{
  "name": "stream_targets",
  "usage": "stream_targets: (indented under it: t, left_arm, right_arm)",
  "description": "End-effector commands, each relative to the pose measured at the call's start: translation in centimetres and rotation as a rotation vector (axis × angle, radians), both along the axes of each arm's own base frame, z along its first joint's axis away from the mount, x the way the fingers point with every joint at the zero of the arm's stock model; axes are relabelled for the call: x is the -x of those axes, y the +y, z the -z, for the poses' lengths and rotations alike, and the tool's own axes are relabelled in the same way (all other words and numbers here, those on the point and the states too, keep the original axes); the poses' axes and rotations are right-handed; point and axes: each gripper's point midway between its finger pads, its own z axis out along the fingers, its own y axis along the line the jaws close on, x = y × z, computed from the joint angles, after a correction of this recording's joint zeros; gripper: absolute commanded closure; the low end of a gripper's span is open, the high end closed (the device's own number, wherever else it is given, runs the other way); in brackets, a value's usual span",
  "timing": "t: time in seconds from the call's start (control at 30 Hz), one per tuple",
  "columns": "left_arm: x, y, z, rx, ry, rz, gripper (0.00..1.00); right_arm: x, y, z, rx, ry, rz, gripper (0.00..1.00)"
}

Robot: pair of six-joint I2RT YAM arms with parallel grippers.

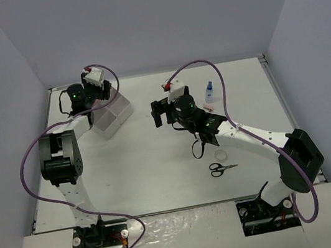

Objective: Sort the stationery into containers
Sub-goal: Place the stationery in the storage box, then pick up the stationery from the center of the board.

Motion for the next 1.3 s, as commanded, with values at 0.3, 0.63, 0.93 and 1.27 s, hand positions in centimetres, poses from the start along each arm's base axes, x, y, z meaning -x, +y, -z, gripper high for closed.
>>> stream_targets:
  t: [0.3, 0.63, 0.93, 1.27]
  left_arm:
    - [3.3, 0.3, -15.3, 0.144, -0.065, -0.034, 0.34]
    - [11.2, -1.7, -17.5, 0.129, 0.150, 0.081, 0.34]
    - [18.6, -3.3, -14.0, 0.144, 0.305, 0.191, 0.34]
    - [20.9, -3.5, -12.6, 0.155, 0.346, 0.197, 0.34]
  right_arm:
    - [-0.1, -8.0, -2.5, -0.021, 0.048, 0.245, 0.00]
    - [5.4, -18.6, 3.7, -0.020, 0.428, 0.505, 0.00]
    - [11.1, -22.5, 10.1, -0.144, 0.639, 0.590, 0.60]
    - [13.2, -23.2, 14.8, -0.155, 0.758, 0.694, 0.60]
